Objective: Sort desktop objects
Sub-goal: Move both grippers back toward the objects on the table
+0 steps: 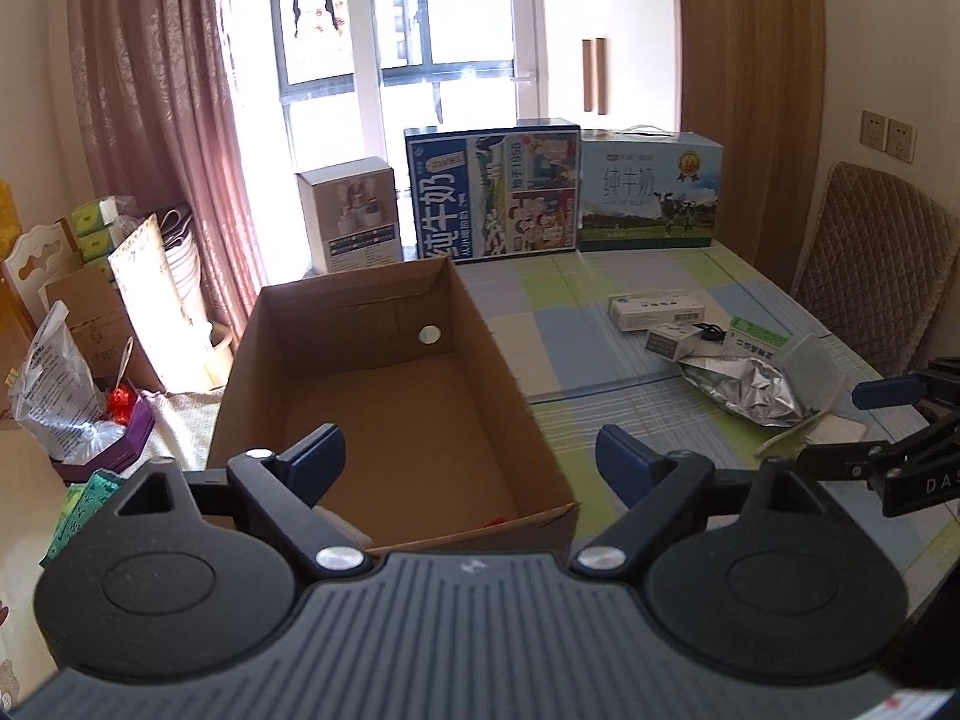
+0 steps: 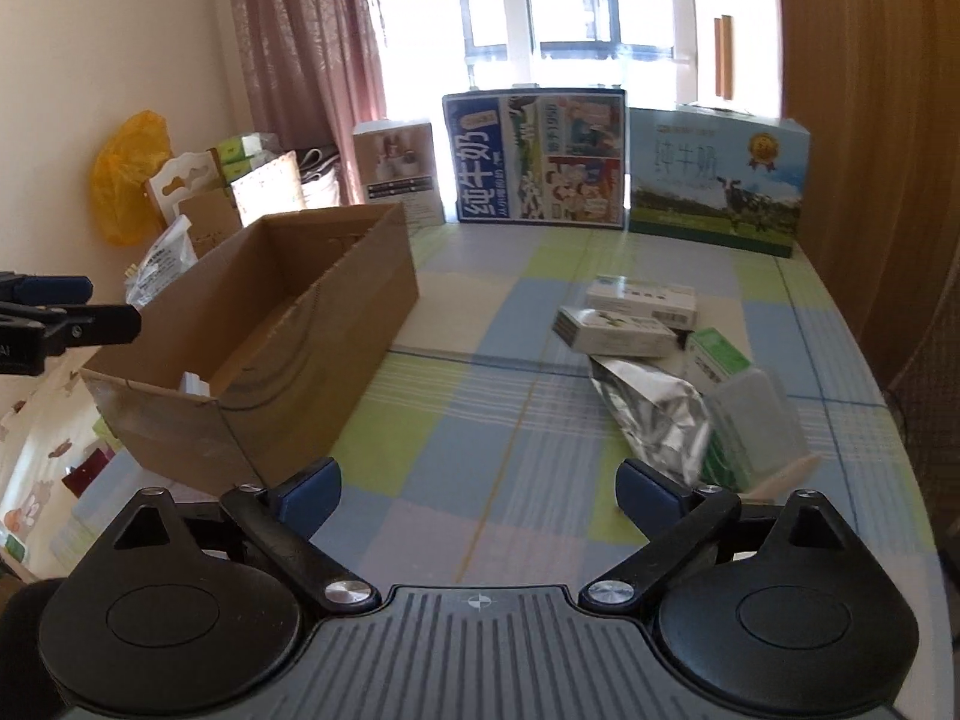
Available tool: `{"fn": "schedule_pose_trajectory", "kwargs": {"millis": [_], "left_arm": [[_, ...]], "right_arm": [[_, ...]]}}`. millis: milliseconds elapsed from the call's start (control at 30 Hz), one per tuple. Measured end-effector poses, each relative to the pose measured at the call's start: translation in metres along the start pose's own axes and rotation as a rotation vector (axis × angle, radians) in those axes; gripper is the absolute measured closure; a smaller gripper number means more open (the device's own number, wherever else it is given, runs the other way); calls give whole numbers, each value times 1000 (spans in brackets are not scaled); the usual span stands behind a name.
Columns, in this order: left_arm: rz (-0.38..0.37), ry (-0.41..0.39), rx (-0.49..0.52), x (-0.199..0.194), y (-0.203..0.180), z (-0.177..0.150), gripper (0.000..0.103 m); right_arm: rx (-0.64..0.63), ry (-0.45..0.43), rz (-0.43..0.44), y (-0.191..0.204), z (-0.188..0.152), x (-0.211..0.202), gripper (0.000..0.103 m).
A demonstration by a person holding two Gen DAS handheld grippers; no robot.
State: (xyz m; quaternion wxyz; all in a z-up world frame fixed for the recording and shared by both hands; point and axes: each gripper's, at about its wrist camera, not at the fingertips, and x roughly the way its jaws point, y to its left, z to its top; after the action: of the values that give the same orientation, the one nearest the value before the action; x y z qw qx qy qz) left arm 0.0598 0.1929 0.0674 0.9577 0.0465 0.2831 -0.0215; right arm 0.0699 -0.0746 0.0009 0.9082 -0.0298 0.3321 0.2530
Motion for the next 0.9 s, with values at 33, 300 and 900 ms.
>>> {"fn": "schedule_pose_trajectory", "kwargs": {"millis": [33,300,900], "left_arm": [[-10,-4,13,-1,-7,3,10],[-131,-9,121,0,-77,13,2],[-303,141,284,60,-169,-5,2]], "right_arm": [[9,3,-15,-7,-4,-5,6],[56,13,-120,-58,-29,-39,2],[48,90,-150,-115,-54,-20,2]]}}
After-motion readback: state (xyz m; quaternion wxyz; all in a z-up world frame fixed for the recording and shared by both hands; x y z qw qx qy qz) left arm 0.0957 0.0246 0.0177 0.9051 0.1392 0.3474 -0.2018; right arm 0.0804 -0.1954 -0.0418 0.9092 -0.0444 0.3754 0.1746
